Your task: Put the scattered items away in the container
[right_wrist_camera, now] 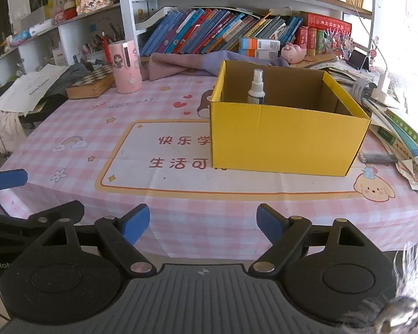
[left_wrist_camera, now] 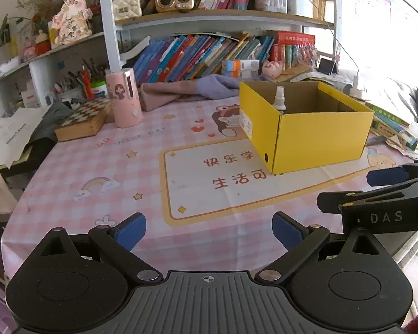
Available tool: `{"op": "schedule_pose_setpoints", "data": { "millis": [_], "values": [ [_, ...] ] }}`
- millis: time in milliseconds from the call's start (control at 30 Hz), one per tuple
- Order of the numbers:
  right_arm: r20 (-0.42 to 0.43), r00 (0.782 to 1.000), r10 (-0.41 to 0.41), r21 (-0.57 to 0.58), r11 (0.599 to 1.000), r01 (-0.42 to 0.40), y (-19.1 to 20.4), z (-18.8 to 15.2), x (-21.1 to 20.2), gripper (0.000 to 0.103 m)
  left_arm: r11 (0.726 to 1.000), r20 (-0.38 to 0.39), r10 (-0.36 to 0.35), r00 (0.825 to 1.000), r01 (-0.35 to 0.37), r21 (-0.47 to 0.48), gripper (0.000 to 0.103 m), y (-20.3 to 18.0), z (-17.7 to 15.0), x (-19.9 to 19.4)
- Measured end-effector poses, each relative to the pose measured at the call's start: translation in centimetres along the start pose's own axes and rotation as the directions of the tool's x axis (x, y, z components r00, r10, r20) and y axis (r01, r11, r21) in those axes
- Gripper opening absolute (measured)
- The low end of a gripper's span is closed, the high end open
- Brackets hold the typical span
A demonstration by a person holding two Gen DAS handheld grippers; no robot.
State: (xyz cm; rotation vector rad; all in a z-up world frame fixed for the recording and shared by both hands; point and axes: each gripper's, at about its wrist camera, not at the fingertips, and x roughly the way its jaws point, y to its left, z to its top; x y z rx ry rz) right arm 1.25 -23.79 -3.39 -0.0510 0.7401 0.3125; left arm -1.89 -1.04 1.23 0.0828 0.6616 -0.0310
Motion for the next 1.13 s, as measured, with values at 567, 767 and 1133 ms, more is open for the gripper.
{"op": "schedule_pose_setpoints", "data": {
  "millis": [567, 767, 1133],
  "values": [
    [-0.015, 1.0, -0.006, -0.005, 1.0, 0.006, -0.2, 0.0, 0.3, 0.084, 1.0, -0.026, 0.002, 1.0, -0.002, -0.009, 0.103, 0.0, -0.1, 0.3],
    [-0.023, 1.0, -0.007, -0.003, 1.0, 0.007, -0.2, 0.1, 0.6, 0.084, 1.0, -0.025, -0.011, 1.0, 0.011, -0.012, 0.103, -0.1, -0.2, 0.4],
    [-0.039, 0.999, -0.003, -0.007, 1.0, 0.003, -0.1, 0.2, 1.1, 0.084, 0.999, -0.028, -0.028, 0.999, 0.027, -0.028, 0.103, 0.2, -0.3, 0.7]
  ]
}}
